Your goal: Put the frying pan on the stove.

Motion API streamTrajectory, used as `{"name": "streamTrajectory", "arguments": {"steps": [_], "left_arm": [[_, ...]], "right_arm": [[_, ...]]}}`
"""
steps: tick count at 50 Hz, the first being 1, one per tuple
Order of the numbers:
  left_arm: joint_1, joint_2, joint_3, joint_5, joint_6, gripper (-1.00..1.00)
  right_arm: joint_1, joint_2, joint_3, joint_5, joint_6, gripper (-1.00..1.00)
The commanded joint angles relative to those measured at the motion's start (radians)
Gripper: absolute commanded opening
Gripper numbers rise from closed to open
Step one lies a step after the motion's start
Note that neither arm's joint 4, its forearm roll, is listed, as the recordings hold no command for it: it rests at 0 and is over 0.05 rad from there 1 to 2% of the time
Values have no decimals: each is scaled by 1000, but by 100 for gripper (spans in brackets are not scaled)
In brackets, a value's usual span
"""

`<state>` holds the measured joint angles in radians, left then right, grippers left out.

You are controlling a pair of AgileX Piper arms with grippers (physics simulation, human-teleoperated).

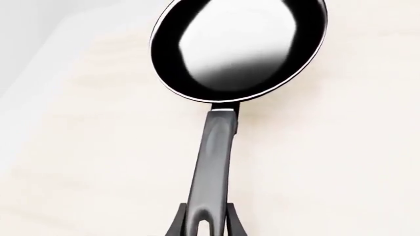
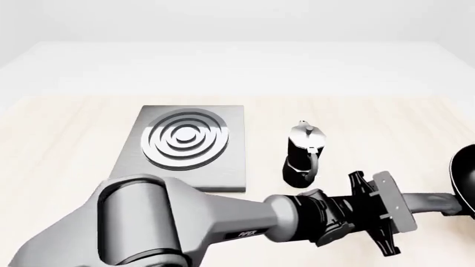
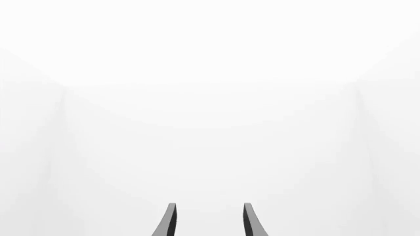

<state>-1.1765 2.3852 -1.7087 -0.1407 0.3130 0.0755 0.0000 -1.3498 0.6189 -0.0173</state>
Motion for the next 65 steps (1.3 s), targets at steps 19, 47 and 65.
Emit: {"name": "streamTrajectory", "arguments": {"steps": [19, 47, 65], "left_arm": [[-8, -150, 98, -76, -93, -100], [64, -203, 109, -47, 3, -100], [81, -275, 161, -63, 12, -100]], "right_arm": [[-1, 0, -1, -1, -5, 100], [6, 0, -6, -4, -10, 100], [7, 0, -7, -5, -13, 100]]}}
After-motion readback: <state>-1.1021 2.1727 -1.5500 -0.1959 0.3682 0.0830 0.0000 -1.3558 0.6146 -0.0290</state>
